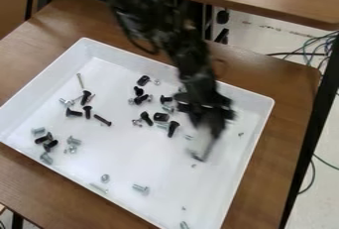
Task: Sweep into pile
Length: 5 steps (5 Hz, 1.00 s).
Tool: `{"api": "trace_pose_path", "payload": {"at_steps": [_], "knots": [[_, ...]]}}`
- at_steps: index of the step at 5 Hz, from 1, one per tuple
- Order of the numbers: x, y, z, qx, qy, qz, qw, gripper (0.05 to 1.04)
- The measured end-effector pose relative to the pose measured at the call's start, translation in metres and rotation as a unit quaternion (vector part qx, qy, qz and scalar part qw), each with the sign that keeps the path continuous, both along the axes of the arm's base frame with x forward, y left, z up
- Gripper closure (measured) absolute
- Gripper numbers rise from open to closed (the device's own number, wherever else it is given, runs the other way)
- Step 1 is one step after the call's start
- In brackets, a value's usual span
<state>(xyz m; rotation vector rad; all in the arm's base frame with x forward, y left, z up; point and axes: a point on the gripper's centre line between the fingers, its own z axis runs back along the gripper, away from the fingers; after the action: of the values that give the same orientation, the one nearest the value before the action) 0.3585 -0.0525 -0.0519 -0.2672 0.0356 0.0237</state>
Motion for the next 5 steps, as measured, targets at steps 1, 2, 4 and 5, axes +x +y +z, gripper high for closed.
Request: {"api": "trace_pose_path", "payload": {"at_steps": [1,2,4,5], "knots": [[-0.013,0.042,-0.002,0.006,0.025,0.045,0.9987,0.721],[-0.021,0.065,-0.002,0.004,0.032,0.068,0.9972,0.721],[-0.041,0.144,0.001,0.019,0.047,0.134,0.9896,0.721],[-0.048,0.154,0.003,0.025,0.053,0.118,0.9913,0.721]]}}
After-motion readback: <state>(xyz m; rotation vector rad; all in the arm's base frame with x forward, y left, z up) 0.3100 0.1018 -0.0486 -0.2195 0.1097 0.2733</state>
